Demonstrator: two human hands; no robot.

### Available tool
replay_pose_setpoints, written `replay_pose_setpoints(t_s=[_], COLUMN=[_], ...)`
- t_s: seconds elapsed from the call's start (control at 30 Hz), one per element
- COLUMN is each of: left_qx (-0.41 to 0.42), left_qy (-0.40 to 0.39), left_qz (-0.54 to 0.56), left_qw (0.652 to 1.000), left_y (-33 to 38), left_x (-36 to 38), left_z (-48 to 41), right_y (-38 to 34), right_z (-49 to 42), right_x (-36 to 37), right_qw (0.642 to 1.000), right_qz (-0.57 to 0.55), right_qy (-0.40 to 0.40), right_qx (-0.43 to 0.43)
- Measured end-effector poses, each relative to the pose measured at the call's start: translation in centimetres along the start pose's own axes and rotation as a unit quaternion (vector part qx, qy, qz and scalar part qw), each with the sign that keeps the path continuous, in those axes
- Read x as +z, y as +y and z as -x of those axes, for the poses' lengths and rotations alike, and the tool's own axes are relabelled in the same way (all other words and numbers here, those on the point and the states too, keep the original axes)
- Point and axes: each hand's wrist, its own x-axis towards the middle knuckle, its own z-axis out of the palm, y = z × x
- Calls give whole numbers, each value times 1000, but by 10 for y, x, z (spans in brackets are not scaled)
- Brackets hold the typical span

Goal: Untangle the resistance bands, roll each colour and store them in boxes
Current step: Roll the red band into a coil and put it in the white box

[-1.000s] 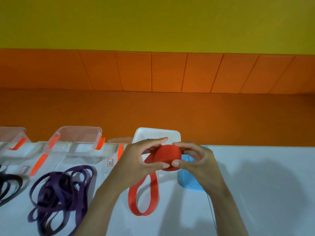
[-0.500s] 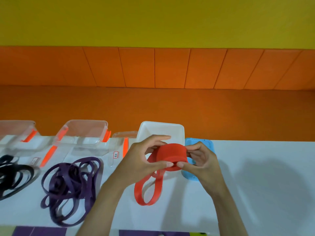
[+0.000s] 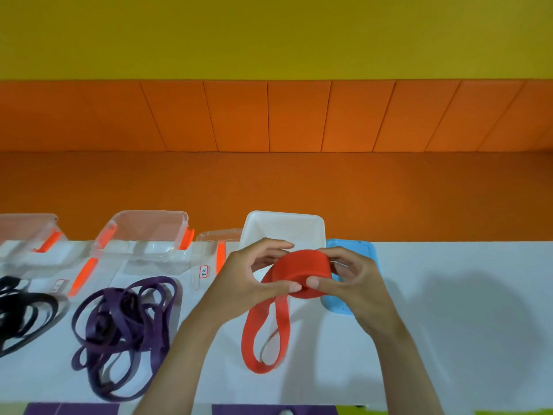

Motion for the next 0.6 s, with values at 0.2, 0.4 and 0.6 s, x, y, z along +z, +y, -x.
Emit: replay_pose_setpoints(t_s=[0.2, 0.4, 0.6], left_qx=[-8, 33, -45], left_qy=[-48, -15, -19], left_qz=[-94, -71, 52], left_qw=[994, 997, 997], left_y=[-6, -14, -22], left_x=[-19, -11, -19], left_z=[-9, -13, -8], right_y=[1, -2, 11], right_z=[-8, -18, -18], right_x=[5, 2, 6], right_qw=[998, 996, 998], right_qz=[15, 72, -44], right_qy=[-50, -42, -37], right_qx=[30, 17, 36])
